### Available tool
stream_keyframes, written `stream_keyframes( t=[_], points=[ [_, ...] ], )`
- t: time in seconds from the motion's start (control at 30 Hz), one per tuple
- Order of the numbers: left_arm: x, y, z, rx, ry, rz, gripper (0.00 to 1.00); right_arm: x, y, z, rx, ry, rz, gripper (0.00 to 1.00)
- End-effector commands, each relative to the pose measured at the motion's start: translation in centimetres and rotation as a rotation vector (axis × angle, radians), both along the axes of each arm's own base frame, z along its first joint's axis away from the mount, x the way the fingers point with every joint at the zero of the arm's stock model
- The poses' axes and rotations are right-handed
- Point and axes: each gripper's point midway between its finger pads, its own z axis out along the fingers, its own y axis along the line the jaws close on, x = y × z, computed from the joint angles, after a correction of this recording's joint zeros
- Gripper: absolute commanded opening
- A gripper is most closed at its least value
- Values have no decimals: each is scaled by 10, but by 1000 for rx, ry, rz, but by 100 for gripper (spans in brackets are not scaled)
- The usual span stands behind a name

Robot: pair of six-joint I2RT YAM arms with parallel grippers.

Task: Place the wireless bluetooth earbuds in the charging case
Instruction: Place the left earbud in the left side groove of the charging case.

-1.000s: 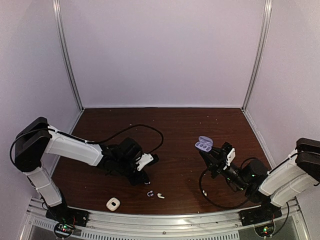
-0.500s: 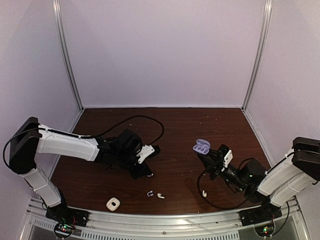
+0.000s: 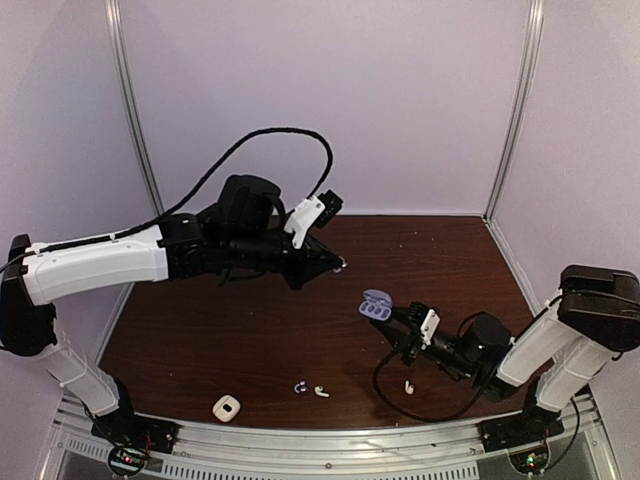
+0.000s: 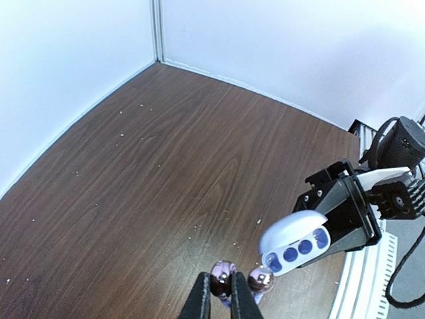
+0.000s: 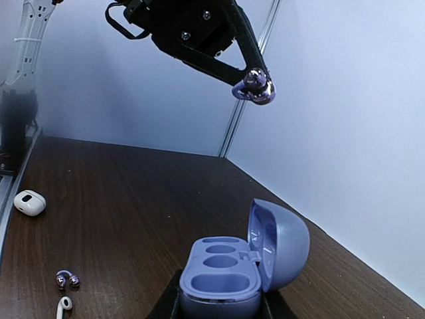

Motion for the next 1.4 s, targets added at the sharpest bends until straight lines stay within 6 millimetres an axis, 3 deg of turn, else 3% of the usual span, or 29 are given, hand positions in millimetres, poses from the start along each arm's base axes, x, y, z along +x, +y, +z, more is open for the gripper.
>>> stream_keyframes(
  t=[0.0,0.27,1.07,1.37],
  points=[
    [-8,-13,3,-7,8,-19,3,-16,-8,81,250,-235,20,0],
    [-26,-29,-5,-5,28,-73,2,-10,-9,90,270,-253,-24,0],
    [-35,-46,-34,43,98,-104,3,-9,-9,98,311,-232,-44,0],
    [-32,-43,-46,85,114,-75,3,-10,-10,102,318,-239,-42,0]
  ],
)
